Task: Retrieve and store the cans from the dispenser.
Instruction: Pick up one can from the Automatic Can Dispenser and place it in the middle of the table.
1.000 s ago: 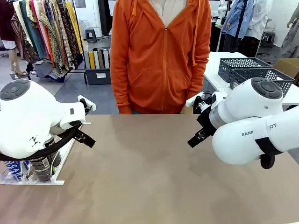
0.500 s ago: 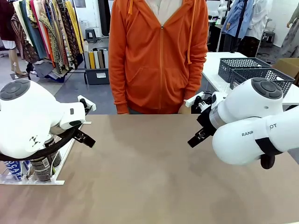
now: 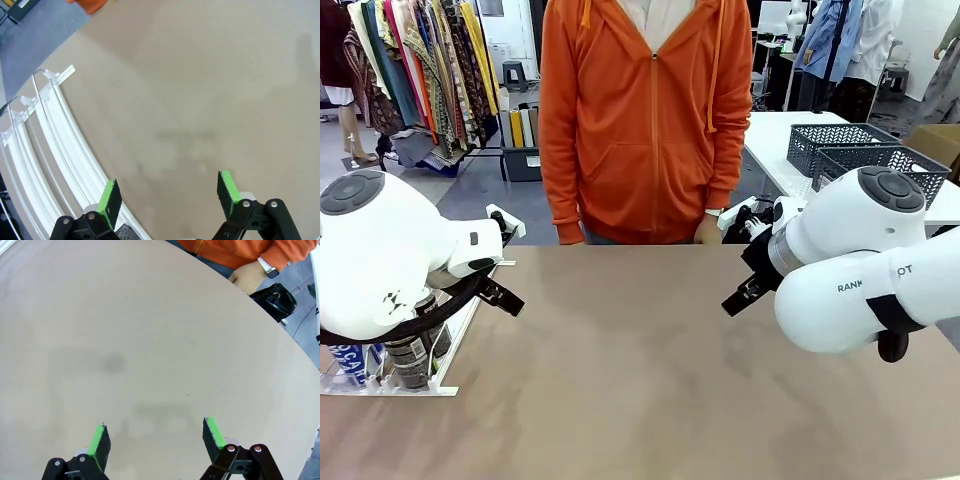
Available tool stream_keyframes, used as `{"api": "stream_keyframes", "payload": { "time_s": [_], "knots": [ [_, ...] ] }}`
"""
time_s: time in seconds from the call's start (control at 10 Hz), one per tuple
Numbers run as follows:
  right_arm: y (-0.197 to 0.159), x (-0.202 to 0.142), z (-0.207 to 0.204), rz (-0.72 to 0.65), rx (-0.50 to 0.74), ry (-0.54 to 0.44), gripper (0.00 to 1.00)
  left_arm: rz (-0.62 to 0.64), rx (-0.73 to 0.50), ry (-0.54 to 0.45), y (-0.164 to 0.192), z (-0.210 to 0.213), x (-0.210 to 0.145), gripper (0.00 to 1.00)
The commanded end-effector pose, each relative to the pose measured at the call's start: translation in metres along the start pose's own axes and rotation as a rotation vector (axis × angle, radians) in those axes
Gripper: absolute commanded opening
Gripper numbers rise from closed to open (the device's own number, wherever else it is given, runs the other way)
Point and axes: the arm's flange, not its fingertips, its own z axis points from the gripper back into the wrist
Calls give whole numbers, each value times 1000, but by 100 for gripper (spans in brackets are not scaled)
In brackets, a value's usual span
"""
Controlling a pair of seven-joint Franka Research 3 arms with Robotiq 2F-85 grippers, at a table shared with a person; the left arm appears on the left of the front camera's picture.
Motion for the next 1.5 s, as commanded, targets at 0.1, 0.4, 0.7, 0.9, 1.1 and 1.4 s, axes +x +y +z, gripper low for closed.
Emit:
{"api": "stream_keyframes", "payload": {
  "time_s": [0.1,0.4,0.7,0.9,1.1,1.4],
  "knots": [
    [0,0,0,0,0,0,100,-1,0,0,0,0,0,100],
    [0,0,0,0,0,0,100,-1,0,0,0,0,0,100],
    [0,0,0,0,0,0,100,-1,0,0,0,0,0,100],
    [-1,1,12,-51,179,57,100,-36,-114,87,1,18,1,100],
    [-17,6,53,-389,413,163,100,118,-342,165,1,68,4,100],
    [-51,-32,137,-562,722,34,100,231,-746,46,63,155,-26,100]
  ]
}}
